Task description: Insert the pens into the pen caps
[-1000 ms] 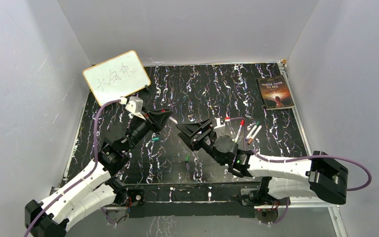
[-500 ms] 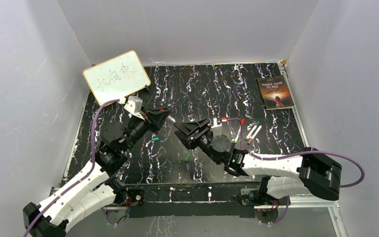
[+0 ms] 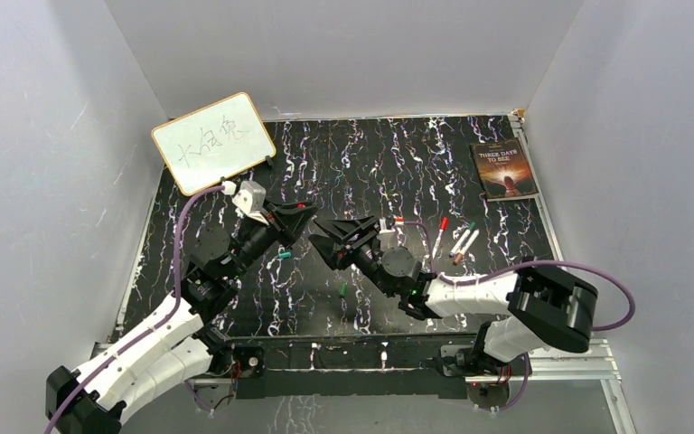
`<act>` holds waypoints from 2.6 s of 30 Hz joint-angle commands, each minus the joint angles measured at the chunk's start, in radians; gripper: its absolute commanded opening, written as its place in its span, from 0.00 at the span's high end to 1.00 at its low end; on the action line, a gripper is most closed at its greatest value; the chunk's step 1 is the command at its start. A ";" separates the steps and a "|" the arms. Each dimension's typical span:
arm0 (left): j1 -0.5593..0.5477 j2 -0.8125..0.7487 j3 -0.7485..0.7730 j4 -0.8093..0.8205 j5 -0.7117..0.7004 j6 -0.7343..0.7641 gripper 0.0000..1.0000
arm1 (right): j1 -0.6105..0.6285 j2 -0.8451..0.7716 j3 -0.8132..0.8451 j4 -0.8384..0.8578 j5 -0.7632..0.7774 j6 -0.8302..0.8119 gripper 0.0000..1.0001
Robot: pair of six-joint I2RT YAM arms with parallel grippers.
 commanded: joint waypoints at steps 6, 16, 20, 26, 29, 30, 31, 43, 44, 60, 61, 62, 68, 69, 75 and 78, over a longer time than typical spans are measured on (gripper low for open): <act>-0.004 -0.020 -0.030 0.075 0.078 0.001 1.00 | -0.033 0.079 0.006 0.316 -0.028 0.091 0.49; -0.004 -0.034 -0.030 0.039 0.127 0.037 1.00 | -0.062 0.100 0.031 0.329 -0.032 0.110 0.58; -0.004 -0.040 -0.030 0.020 0.154 0.042 1.00 | -0.075 0.115 0.036 0.357 -0.051 0.111 0.72; -0.004 -0.050 -0.026 -0.023 0.185 0.045 1.00 | -0.080 0.162 0.017 0.540 -0.058 0.077 0.81; -0.004 -0.059 -0.024 -0.027 0.208 0.033 1.00 | -0.080 0.199 0.008 0.648 -0.053 0.070 0.89; -0.004 -0.063 -0.024 -0.029 0.211 0.029 1.00 | -0.080 0.210 0.008 0.669 -0.057 0.071 0.92; -0.004 -0.068 -0.024 -0.032 0.211 0.027 1.00 | -0.080 0.218 0.010 0.684 -0.063 0.072 0.97; -0.004 -0.097 0.019 -0.129 0.196 0.042 1.00 | -0.089 0.176 -0.007 0.681 -0.105 -0.020 1.00; -0.004 -0.094 0.023 -0.133 0.197 0.039 1.00 | -0.092 0.162 -0.015 0.668 -0.107 -0.031 1.00; -0.004 -0.052 0.030 -0.161 0.192 0.031 0.74 | -0.149 0.042 -0.102 0.542 -0.122 -0.117 1.00; -0.004 -0.051 0.032 -0.166 0.191 0.034 0.73 | -0.155 0.039 -0.106 0.537 -0.124 -0.119 1.00; -0.004 -0.050 0.034 -0.172 0.188 0.037 0.72 | -0.160 0.036 -0.109 0.535 -0.128 -0.118 1.00; -0.004 -0.046 0.038 -0.190 0.169 0.039 0.60 | -0.193 -0.010 -0.120 0.463 -0.155 -0.174 1.00; -0.004 -0.044 0.038 -0.195 0.166 0.040 0.57 | -0.200 -0.024 -0.121 0.440 -0.160 -0.190 1.00; -0.004 -0.030 0.069 -0.271 0.131 0.044 0.39 | -0.250 -0.171 -0.090 0.148 -0.202 -0.383 1.00; -0.004 -0.032 0.082 -0.294 0.119 0.049 0.37 | -0.262 -0.255 -0.063 -0.022 -0.193 -0.495 1.00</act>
